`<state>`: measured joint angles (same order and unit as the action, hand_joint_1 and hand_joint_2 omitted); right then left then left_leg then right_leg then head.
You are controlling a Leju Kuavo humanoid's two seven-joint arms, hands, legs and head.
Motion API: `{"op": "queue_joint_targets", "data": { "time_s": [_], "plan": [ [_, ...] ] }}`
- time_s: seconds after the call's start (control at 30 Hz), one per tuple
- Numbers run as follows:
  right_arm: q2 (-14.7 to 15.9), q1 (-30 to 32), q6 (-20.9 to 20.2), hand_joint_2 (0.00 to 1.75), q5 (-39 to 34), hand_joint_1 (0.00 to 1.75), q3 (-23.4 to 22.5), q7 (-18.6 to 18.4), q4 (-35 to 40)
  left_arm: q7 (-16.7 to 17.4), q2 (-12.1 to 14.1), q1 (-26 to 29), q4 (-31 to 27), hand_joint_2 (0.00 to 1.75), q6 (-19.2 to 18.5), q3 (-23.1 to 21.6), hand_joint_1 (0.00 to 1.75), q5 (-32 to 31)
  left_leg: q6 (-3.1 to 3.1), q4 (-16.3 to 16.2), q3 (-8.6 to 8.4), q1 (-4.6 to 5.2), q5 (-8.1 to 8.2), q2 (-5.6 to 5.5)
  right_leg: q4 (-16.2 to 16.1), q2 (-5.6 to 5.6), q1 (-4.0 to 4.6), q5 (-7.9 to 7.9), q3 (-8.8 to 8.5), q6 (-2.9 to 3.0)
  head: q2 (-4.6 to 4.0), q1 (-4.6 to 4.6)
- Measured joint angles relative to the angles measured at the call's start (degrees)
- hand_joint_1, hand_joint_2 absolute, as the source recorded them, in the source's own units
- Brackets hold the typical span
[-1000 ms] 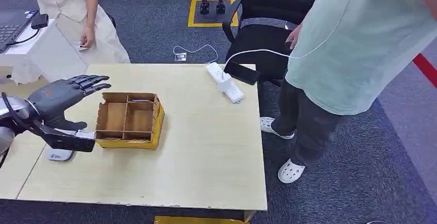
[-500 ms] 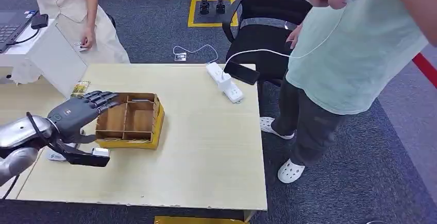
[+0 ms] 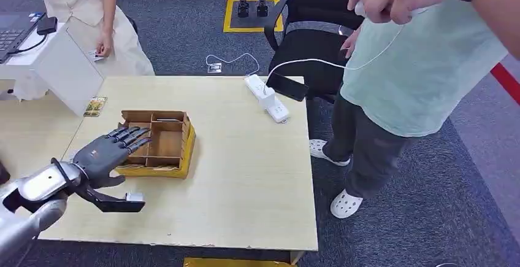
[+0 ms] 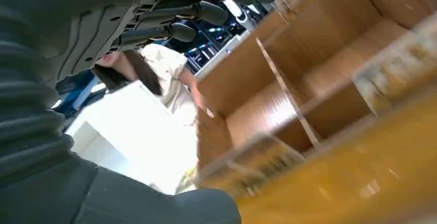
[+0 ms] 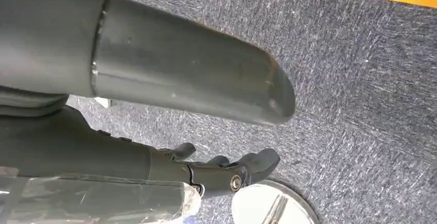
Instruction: Pass the card to the sensor for recognition and then transmit it.
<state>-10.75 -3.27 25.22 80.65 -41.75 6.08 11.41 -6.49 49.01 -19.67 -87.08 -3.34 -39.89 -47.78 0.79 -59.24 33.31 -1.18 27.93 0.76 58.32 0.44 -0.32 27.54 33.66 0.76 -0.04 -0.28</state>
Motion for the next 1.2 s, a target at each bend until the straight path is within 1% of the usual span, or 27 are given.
{"op": "queue_joint_targets", "data": {
  "time_s": [0.17,0.43,0.63,0.83,1.0,1.03,1.07,1.1,1.2],
  "plan": [
    [0.0,0.1,0.0,0.00,0.0,0.00,0.0,0.1,0.0,-0.1,-1.4,2.0,1.0,1.75,-0.4,2.4,0.00,-2.0,0.00,0.0,0.01,0.00,0.00,-0.05,0.0,-0.06,0.00,0.00,-0.02,0.00,0.00,0.00],
    [0.0,0.1,0.0,0.00,0.1,0.00,0.0,0.1,0.0,-0.1,-2.4,2.7,2.3,1.75,-0.7,4.5,0.00,-3.3,0.00,0.0,0.00,0.00,0.00,-0.05,0.0,-0.08,0.01,0.00,-0.02,0.00,0.00,0.00],
    [0.0,0.2,0.1,0.00,0.0,0.00,0.0,0.3,0.0,2.9,-4.1,3.2,3.1,1.75,1.4,5.6,0.00,-7.6,0.00,0.0,0.00,0.00,0.00,-0.05,0.0,-0.08,0.00,0.00,-0.02,0.00,0.00,0.02],
    [0.0,0.3,0.2,0.00,-0.1,0.00,0.0,0.3,0.0,3.0,-5.4,3.7,3.6,1.75,1.5,7.0,0.00,-7.8,0.00,0.0,0.00,0.00,0.00,-0.05,0.0,-0.08,0.00,0.00,-0.02,0.00,0.00,0.00],
    [0.0,0.3,0.2,0.00,-0.1,0.00,0.0,0.3,0.0,2.6,-5.6,3.9,3.7,1.75,0.9,7.4,0.00,-7.6,0.00,0.0,0.00,0.00,0.00,-0.05,0.0,-0.08,0.01,0.00,-0.02,0.00,0.00,-0.02],
    [0.0,0.3,0.2,0.00,-0.1,0.00,0.0,0.3,0.0,2.6,-5.6,3.9,3.7,1.75,0.7,7.5,1.27,-7.5,0.00,0.0,0.00,0.00,0.00,-0.06,0.0,-0.08,0.01,0.00,-0.02,0.00,0.00,0.00],
    [0.0,0.3,0.2,0.00,-0.1,0.00,0.0,0.3,0.0,2.4,-5.7,3.9,3.7,1.75,0.4,7.7,1.71,-7.4,0.00,0.0,0.00,0.00,0.00,-0.06,0.0,-0.08,0.01,0.00,-0.03,0.00,0.00,-0.02],
    [0.0,0.3,0.2,0.00,-0.1,0.00,0.0,0.3,0.0,2.0,-5.8,3.9,3.7,1.75,0.1,7.7,1.75,-7.2,0.00,0.0,0.00,0.00,0.00,-0.06,0.0,-0.08,0.01,0.00,-0.03,0.00,0.00,0.00],
    [0.0,0.3,0.2,0.00,-0.1,0.00,0.0,0.3,0.0,0.7,-5.6,3.9,3.7,1.75,-1.5,8.0,1.75,-6.4,0.00,0.0,0.01,0.00,0.00,-0.05,0.0,-0.07,0.01,0.00,-0.03,0.00,0.00,-0.02]
  ]
}}
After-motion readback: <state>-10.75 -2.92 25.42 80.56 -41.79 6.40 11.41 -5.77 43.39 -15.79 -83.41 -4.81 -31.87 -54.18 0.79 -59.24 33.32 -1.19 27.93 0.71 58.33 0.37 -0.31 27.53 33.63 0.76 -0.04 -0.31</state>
